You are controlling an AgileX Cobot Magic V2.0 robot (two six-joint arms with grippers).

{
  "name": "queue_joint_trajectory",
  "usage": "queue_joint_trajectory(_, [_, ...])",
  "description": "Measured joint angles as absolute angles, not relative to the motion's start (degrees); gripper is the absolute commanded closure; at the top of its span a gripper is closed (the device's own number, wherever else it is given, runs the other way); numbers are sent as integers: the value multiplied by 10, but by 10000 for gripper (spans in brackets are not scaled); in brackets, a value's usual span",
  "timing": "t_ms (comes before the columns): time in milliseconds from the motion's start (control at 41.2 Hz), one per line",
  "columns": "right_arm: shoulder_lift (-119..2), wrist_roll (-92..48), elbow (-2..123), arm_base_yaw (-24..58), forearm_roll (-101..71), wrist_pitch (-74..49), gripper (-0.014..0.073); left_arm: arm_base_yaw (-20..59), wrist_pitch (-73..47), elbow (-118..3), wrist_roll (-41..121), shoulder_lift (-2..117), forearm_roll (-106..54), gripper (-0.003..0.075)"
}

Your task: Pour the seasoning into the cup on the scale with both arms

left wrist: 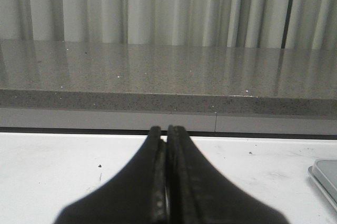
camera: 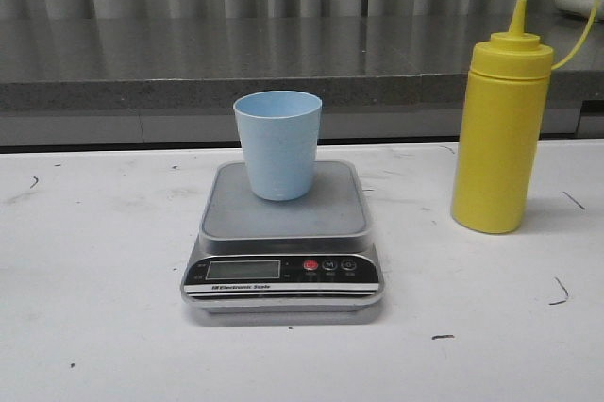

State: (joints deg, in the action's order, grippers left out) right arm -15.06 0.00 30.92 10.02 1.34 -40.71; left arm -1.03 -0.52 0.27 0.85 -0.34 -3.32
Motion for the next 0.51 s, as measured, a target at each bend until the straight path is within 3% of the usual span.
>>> queue_joint_trajectory(194, [-76, -14, 162, 35, 10, -256, 662, -10, -5, 3, 8, -3, -33, 740])
queue_joint_trajectory(510, [3, -17, 4, 3, 9, -75, 662, -10, -5, 3, 8, -3, -33, 740])
